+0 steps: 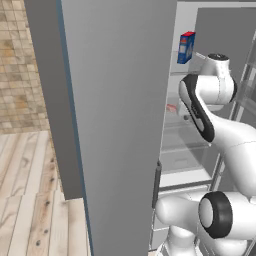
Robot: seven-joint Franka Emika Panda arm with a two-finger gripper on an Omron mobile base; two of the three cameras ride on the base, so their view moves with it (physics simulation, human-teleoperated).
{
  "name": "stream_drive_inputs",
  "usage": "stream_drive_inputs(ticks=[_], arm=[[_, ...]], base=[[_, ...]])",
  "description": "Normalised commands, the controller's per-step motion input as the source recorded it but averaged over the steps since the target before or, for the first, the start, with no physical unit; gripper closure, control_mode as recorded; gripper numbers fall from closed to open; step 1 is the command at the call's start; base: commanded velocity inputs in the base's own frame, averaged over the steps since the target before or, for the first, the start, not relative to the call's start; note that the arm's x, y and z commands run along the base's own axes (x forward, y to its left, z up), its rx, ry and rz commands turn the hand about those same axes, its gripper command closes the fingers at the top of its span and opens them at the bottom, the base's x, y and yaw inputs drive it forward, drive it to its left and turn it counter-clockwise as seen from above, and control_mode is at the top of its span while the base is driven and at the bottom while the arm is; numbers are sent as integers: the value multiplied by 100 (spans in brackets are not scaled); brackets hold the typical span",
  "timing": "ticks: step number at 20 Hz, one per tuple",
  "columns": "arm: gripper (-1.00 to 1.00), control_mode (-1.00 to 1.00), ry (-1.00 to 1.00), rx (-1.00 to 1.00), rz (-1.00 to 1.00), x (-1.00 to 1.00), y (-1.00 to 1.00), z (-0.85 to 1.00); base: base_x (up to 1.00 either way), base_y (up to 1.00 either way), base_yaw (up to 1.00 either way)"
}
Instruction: Take the steak from the fridge and place it on the digital scale on the counter by the fridge. Wait a few seconds for a reading, then move it to the plate on the dining counter.
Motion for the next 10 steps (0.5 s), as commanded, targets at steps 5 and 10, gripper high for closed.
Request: stream_drive_inputs(ticks=[5, 10], arm=[[-100, -100, 0, 0, 7, 33, -50, 2], [-100, -100, -4, 0, 13, 48, -40, 0]], base=[[0, 0, 0], [0, 0, 0]])
